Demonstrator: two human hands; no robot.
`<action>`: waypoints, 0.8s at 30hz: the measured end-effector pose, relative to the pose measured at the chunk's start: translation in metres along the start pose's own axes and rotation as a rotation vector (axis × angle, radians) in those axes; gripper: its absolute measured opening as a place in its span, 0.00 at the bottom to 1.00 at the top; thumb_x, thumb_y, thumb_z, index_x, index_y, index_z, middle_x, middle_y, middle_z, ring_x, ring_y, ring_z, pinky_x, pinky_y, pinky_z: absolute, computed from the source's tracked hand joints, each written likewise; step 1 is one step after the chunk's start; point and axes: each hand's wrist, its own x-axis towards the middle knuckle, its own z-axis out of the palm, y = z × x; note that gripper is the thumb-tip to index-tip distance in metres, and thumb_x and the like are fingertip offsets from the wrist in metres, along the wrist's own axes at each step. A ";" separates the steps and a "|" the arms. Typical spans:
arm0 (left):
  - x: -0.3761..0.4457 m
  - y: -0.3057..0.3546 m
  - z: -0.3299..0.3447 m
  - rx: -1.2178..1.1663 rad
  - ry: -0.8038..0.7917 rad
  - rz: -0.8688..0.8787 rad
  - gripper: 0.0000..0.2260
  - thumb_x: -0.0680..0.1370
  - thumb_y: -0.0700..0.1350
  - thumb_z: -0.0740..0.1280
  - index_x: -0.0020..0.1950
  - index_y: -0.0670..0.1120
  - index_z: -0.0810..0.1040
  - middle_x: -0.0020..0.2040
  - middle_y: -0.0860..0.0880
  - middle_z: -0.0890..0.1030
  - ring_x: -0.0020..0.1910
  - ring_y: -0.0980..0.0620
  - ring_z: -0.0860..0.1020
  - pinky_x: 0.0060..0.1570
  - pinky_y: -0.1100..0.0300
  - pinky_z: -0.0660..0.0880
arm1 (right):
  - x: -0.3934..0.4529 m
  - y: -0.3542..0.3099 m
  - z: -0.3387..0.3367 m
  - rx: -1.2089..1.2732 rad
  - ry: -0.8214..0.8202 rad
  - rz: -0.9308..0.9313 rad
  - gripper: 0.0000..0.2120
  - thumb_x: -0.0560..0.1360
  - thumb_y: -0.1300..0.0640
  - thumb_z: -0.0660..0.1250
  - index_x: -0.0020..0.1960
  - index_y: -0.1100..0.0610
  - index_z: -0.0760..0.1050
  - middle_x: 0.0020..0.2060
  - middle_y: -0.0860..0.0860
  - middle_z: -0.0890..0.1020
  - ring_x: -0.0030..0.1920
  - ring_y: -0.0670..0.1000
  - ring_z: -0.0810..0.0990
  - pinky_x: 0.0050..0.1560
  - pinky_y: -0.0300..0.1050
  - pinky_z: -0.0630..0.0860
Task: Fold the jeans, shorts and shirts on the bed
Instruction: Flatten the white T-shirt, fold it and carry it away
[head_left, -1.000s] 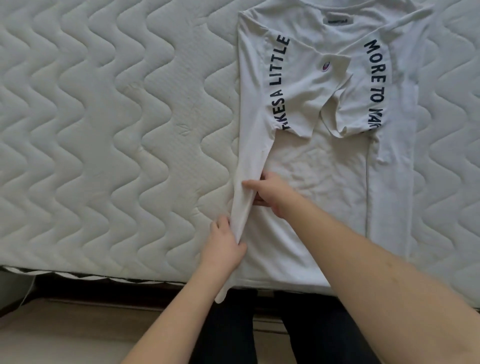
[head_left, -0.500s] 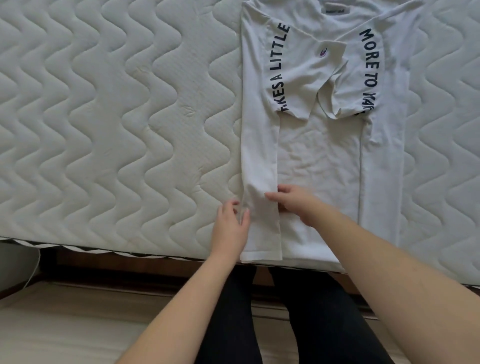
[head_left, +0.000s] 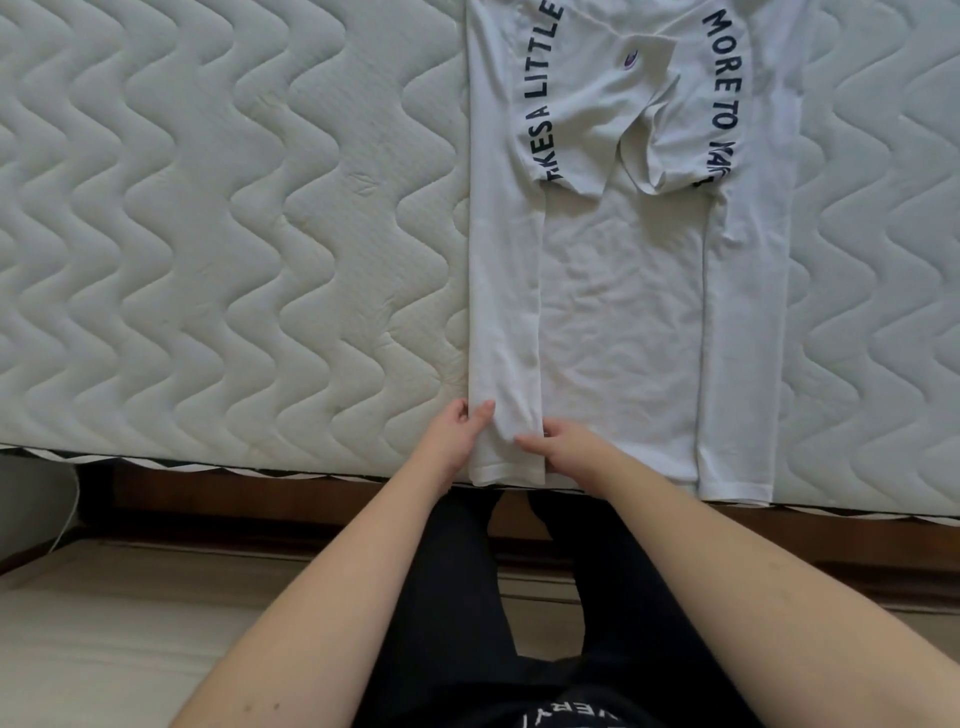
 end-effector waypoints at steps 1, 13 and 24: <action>-0.003 -0.006 0.001 0.034 -0.012 0.009 0.11 0.79 0.51 0.67 0.58 0.48 0.76 0.52 0.51 0.82 0.43 0.62 0.82 0.38 0.69 0.76 | 0.000 0.006 0.001 -0.009 0.020 0.016 0.14 0.79 0.55 0.67 0.64 0.55 0.77 0.51 0.48 0.85 0.52 0.49 0.84 0.53 0.45 0.80; -0.029 -0.043 -0.001 0.319 0.064 -0.029 0.12 0.80 0.48 0.66 0.59 0.42 0.76 0.51 0.43 0.82 0.47 0.46 0.82 0.43 0.52 0.82 | -0.008 0.027 0.018 -0.640 0.233 0.079 0.16 0.80 0.42 0.58 0.48 0.51 0.77 0.33 0.49 0.85 0.32 0.48 0.84 0.40 0.44 0.79; -0.035 -0.050 0.006 -0.012 0.072 -0.120 0.08 0.77 0.43 0.70 0.55 0.45 0.76 0.53 0.46 0.82 0.48 0.51 0.80 0.43 0.60 0.77 | -0.080 0.050 -0.111 -0.579 1.166 -0.135 0.22 0.79 0.48 0.62 0.70 0.55 0.69 0.63 0.57 0.74 0.64 0.60 0.71 0.65 0.56 0.64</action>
